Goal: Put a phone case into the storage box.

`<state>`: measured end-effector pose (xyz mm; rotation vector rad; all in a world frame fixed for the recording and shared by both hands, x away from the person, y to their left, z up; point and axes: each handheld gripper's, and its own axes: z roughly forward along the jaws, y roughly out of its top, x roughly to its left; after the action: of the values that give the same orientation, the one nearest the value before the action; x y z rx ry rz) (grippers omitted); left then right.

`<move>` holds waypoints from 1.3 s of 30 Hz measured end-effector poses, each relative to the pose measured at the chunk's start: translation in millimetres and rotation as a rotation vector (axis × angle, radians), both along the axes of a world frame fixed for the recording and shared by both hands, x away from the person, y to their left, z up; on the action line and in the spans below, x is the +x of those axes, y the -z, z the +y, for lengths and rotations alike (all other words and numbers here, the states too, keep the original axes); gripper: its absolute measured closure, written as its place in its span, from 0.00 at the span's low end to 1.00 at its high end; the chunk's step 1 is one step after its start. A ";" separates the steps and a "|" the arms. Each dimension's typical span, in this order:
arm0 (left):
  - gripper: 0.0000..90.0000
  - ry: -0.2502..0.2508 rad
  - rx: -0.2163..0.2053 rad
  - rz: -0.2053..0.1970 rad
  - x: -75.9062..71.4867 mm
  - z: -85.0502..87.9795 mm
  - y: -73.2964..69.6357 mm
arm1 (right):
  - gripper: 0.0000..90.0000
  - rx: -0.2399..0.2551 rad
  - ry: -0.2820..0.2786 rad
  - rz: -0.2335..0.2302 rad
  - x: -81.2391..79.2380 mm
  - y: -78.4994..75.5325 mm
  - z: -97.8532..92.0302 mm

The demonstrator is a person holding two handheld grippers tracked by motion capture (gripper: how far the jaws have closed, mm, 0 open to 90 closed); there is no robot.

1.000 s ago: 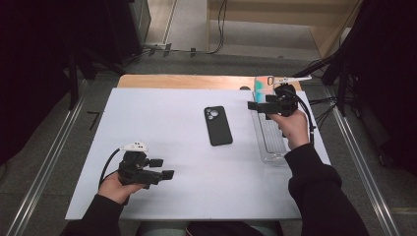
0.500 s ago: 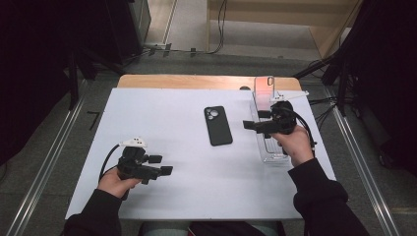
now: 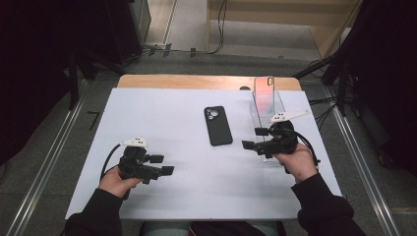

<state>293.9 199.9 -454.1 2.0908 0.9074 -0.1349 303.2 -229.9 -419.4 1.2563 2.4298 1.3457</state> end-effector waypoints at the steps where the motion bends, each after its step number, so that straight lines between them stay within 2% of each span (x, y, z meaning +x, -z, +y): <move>1: 0.30 0.004 0.000 -0.001 -0.3 -0.2 -0.2 | 0.20 -0.002 -0.006 -0.001 -3.0 1.3 0.1; 13: 0.30 0.010 -0.008 -0.004 -2.2 -0.6 -1.2 | 0.20 -0.002 -0.056 0.012 -31.5 24.4 -4.5; 18: 0.30 0.021 -0.010 -0.005 -3.5 -3.0 -1.1 | 0.20 -0.020 -0.074 0.046 -40.7 34.6 -5.3; 21: 0.30 0.019 -0.014 -0.003 -3.6 -2.3 -1.2 | 0.20 -0.012 -0.075 0.063 -45.7 40.3 -7.2; 26: 0.30 0.022 -0.016 -0.001 -3.7 -3.3 -1.2 | 0.20 -0.014 -0.078 0.072 -53.1 50.8 -11.5; 31: 0.30 0.027 -0.017 0.000 -4.6 -4.2 -0.9 | 0.20 -0.006 -0.082 0.071 -55.5 54.6 -13.1; 35: 0.30 0.023 -0.021 0.001 -4.3 -3.3 -0.9 | 0.20 -0.005 -0.088 0.050 -56.1 54.2 -10.6; 39: 0.30 0.018 -0.021 -0.004 -4.3 -3.8 -1.0 | 0.19 -0.003 -0.089 0.062 -53.6 53.4 -7.3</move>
<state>289.6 196.0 -453.1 2.0799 0.8819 -0.1490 249.6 -237.2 -472.9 1.2202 2.5578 1.3434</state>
